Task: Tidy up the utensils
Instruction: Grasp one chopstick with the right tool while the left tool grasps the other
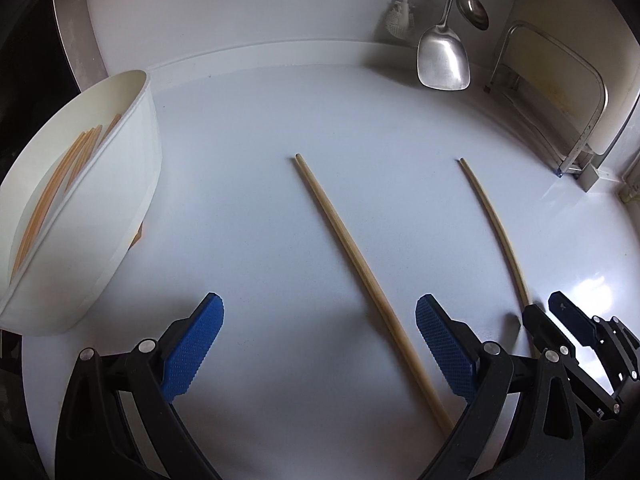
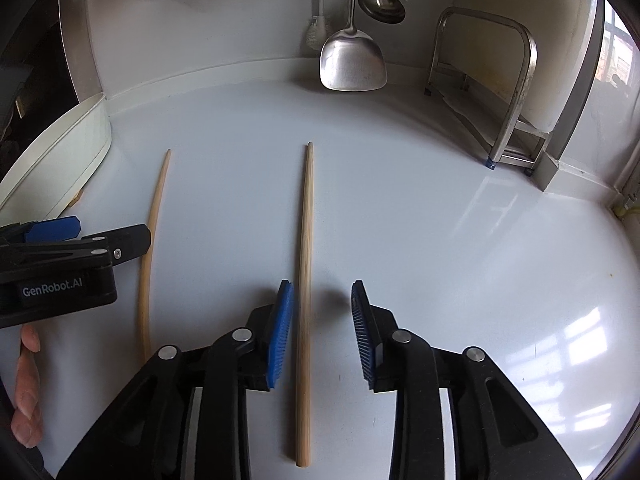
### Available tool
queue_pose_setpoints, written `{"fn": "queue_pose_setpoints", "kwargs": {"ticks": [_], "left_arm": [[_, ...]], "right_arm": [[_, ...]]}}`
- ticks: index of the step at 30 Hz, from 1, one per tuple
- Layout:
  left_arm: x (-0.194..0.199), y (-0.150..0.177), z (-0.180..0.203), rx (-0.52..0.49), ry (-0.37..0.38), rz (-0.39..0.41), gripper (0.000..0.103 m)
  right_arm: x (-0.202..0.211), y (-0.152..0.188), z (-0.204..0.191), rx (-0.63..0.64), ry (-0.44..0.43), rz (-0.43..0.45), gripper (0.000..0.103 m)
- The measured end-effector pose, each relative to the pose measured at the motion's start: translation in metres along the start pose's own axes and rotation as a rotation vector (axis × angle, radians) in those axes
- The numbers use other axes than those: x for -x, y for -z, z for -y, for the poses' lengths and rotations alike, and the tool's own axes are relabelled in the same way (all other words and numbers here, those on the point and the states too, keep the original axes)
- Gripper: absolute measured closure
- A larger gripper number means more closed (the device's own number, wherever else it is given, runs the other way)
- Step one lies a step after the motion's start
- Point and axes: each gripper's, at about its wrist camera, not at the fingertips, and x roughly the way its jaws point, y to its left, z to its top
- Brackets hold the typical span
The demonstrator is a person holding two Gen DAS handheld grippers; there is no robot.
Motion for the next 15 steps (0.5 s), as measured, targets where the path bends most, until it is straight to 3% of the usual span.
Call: {"fn": "queue_pose_setpoints", "kwargs": {"ticks": [8, 15], "left_arm": [[-0.007, 0.004, 0.002, 0.015, -0.052, -0.014, 0.008], [-0.011, 0.003, 0.006, 0.027, -0.037, -0.020, 0.010]], "right_arm": [[-0.005, -0.002, 0.001, 0.009, -0.026, -0.007, 0.071], [-0.009, -0.007, -0.001, 0.037, -0.030, -0.018, 0.071]]}}
